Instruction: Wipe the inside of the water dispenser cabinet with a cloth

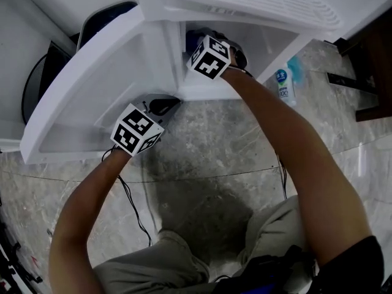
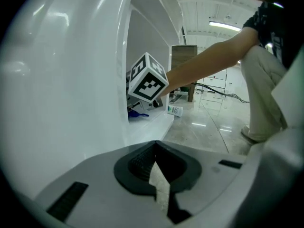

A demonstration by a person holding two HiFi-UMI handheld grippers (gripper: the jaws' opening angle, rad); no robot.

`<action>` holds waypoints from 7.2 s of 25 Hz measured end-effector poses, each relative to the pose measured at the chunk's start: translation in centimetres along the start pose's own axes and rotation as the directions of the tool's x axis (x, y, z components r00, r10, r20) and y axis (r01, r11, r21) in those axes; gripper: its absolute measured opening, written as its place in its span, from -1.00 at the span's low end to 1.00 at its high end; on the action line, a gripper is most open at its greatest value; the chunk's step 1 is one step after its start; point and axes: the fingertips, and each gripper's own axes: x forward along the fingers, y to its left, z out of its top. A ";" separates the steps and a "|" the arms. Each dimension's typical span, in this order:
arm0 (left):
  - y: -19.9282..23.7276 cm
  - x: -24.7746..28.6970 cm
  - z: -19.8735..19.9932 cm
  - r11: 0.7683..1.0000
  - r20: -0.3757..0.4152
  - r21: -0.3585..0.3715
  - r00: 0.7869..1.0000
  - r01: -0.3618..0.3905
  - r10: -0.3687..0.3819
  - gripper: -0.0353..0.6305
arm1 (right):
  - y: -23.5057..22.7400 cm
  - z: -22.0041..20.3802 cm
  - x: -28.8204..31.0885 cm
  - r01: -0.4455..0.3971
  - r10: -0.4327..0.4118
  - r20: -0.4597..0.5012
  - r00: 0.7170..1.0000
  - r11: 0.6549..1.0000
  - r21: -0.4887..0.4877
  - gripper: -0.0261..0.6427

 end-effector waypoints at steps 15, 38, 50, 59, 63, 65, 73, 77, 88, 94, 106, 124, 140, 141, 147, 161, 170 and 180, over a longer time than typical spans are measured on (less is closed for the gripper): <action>-2.0 3.0 3.7 0.997 0.030 0.043 0.998 0.058 -0.059 -0.88 | -8.4 9.7 -16.5 0.018 -0.419 0.545 0.726 0.804 0.594 -0.56; -2.1 1.1 3.3 0.999 0.028 0.034 0.999 0.036 -0.037 -0.88 | -14.0 11.4 -14.9 0.196 -0.633 0.469 0.616 0.700 0.687 -0.56; -1.2 1.4 2.1 0.999 0.003 0.034 1.000 0.026 -0.027 -0.88 | -10.7 11.4 -16.7 0.141 -0.584 0.486 0.651 0.721 0.679 -0.56; -2.4 1.0 2.0 0.999 -0.013 0.040 0.999 0.033 -0.032 -0.88 | -14.2 11.1 -14.7 0.186 -0.655 0.431 0.621 0.657 0.731 -0.56; -2.0 0.2 1.3 0.999 -0.023 0.037 1.000 0.018 -0.017 -0.88 | -13.7 10.9 -14.4 0.154 -0.627 0.435 0.646 0.665 0.731 -0.56; -1.7 0.2 1.1 0.999 -0.030 0.044 1.000 0.009 -0.007 -0.88 | -12.9 11.0 -14.9 0.132 -0.598 0.452 0.662 0.687 0.715 -0.56; -2.1 1.0 2.8 0.992 0.011 0.110 0.998 -0.065 0.064 -0.87 | -5.2 9.7 -18.3 -0.085 -0.344 0.565 0.750 0.797 0.599 -0.56; -1.0 0.5 5.6 0.980 0.097 0.128 0.985 -0.152 0.140 -0.81 | -0.9 6.4 -19.7 -0.163 -0.198 0.554 0.809 0.830 0.534 -0.56; -5.7 2.4 14.6 0.929 0.253 0.346 0.967 -0.130 0.041 0.14 | 3.1 0.3 -24.1 -0.375 0.015 0.539 0.842 0.735 0.565 -0.56; -8.2 4.5 16.4 0.878 0.238 0.462 0.971 -0.125 0.013 0.13 | 3.1 -1.0 -25.5 -0.437 -0.013 0.551 0.834 0.595 0.675 -0.56; -7.4 4.5 16.5 0.920 0.133 0.378 0.990 -0.099 0.052 -0.49 | 1.7 -2.7 -26.5 -0.548 -0.002 0.614 0.789 0.449 0.706 -0.34; 0.6 15.0 13.8 0.861 -0.095 0.482 0.967 -0.164 0.237 -0.49 | 7.4 -9.6 -25.2 -0.356 0.212 0.392 0.895 0.868 0.345 -0.93; 9.1 24.2 14.1 0.733 -0.131 0.578 0.846 -0.359 0.517 -0.51 | 12.0 -14.9 -25.8 -0.430 0.362 0.319 0.876 0.885 0.178 -0.93; 9.2 24.3 14.1 0.746 -0.149 0.564 0.845 -0.353 0.513 -0.52 | 12.0 -15.1 -25.8 -0.434 0.365 0.316 0.876 0.882 0.183 -0.93; 7.4 23.2 14.1 0.684 -0.045 0.628 0.860 -0.371 0.509 -0.53 | 12.3 -14.9 -25.1 -0.455 0.391 0.305 0.868 0.873 0.175 -0.93; 9.2 24.1 14.6 0.677 -0.053 0.632 0.851 -0.377 0.523 -0.55 | 14.4 -14.3 -24.3 -0.503 0.454 0.277 0.847 0.853 0.138 -0.93; 6.1 21.3 16.2 0.772 0.125 0.506 0.918 -0.385 0.375 -0.54 | 14.5 -14.2 -24.6 -0.503 0.461 0.260 0.848 0.856 0.120 -0.93; 6.2 13.2 26.6 0.867 0.498 0.040 0.762 -0.497 0.414 -0.54 | 14.9 -13.6 -25.2 -0.501 0.471 0.252 0.845 0.862 0.071 -0.93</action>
